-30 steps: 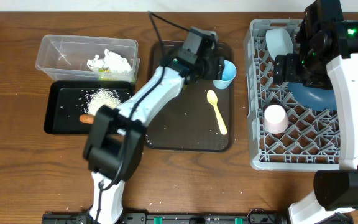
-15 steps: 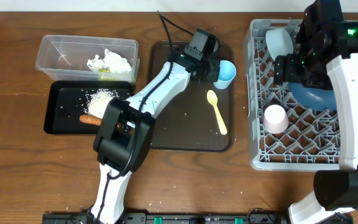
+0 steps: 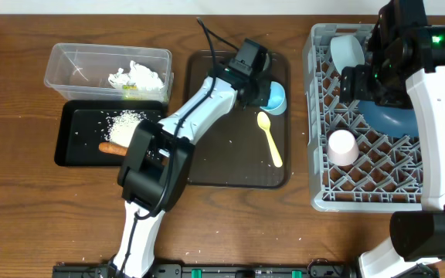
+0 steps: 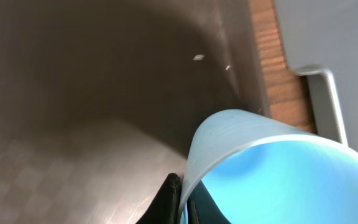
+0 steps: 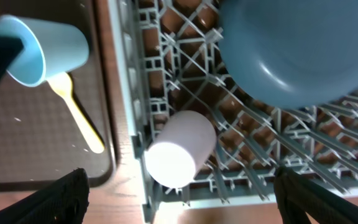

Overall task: Sort waste into correct bins and load items into the dishwasher rack
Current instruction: 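Grasp the light-blue cup on the brown tray with left gripper, then hand the light-blue cup from left gripper to right gripper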

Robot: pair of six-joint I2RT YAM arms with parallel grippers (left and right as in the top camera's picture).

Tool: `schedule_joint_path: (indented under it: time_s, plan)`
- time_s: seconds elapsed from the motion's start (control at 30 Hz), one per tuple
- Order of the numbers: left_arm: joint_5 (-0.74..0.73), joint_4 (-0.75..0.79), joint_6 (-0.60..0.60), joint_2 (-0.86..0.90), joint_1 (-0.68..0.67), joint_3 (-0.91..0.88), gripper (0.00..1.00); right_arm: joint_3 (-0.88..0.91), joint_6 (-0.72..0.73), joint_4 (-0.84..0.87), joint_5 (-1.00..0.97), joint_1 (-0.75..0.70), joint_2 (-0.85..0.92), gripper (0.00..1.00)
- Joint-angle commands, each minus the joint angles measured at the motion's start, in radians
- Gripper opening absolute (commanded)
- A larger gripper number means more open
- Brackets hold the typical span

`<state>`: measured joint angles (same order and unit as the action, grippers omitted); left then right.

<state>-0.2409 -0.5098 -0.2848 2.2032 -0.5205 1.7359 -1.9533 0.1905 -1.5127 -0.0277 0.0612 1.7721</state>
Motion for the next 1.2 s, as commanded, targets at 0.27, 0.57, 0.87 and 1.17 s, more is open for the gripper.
schedule_joint_path:
  time_s: [0.27,0.57,0.87,1.17]
  plan:
    - [-0.67,-0.178,0.03,-0.209,0.302,0.023,0.06,0.008,-0.206,0.276,0.575,0.024,-0.001,0.92]
    - [-1.254,-0.178,0.03,-0.275,0.494,0.023,0.06,0.079,-0.207,0.576,0.819,0.138,-0.001,0.93]
    - [-1.332,-0.193,-0.017,-0.286,0.51,0.023,0.06,0.08,-0.254,0.737,1.081,0.165,-0.001,0.92]
    - [-1.332,-0.193,-0.088,-0.362,0.51,0.023,0.06,0.084,-0.333,0.751,1.113,0.198,-0.001,0.92]
